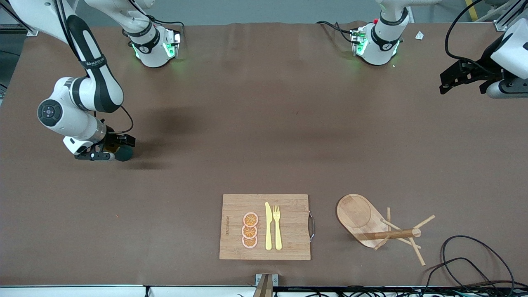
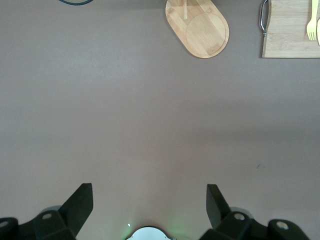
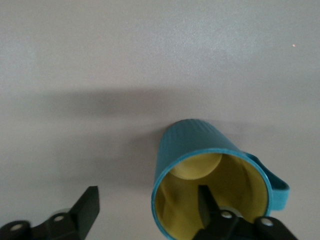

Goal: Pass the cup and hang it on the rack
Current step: 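Close the right gripper on the teal mug's rim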

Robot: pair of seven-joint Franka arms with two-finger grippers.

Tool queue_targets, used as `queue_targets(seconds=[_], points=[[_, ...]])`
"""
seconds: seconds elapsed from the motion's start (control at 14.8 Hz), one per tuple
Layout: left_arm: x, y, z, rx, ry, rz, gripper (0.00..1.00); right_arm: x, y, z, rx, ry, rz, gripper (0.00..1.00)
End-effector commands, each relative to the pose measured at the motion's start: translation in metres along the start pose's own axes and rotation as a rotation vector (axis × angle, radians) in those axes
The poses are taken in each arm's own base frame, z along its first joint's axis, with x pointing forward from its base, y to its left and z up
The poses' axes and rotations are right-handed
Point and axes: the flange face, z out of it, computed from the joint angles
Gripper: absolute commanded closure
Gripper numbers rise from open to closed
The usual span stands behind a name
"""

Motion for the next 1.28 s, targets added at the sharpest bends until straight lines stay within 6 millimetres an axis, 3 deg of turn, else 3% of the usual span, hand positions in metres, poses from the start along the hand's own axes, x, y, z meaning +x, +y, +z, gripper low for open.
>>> queue_targets(seconds=[0.0,0.34,0.68,0.81,0.95,1.22], points=[[0.000,-0.002,-0.003,0.000,0.006,0.001,0.00,0.000,0.001,0.009,0.007,0.019,-0.001,0.36],[0.003,0.000,0.002,0.006,-0.003,-0.006,0.00,0.001,0.004,0.010,0.007,0.019,-0.015,0.96],[0.003,0.007,0.003,0.012,-0.004,0.007,0.00,-0.001,0.001,0.008,0.008,0.002,-0.015,1.00],[0.005,0.011,0.006,0.013,-0.010,0.018,0.00,-0.005,-0.010,-0.007,0.012,-0.036,-0.023,1.00],[0.006,0.012,0.007,0.011,-0.012,0.019,0.00,-0.009,-0.041,-0.035,0.012,-0.041,0.024,1.00],[0.005,0.017,0.007,0.012,-0.011,0.029,0.00,-0.020,-0.141,-0.082,0.020,-0.031,0.170,1.00]])
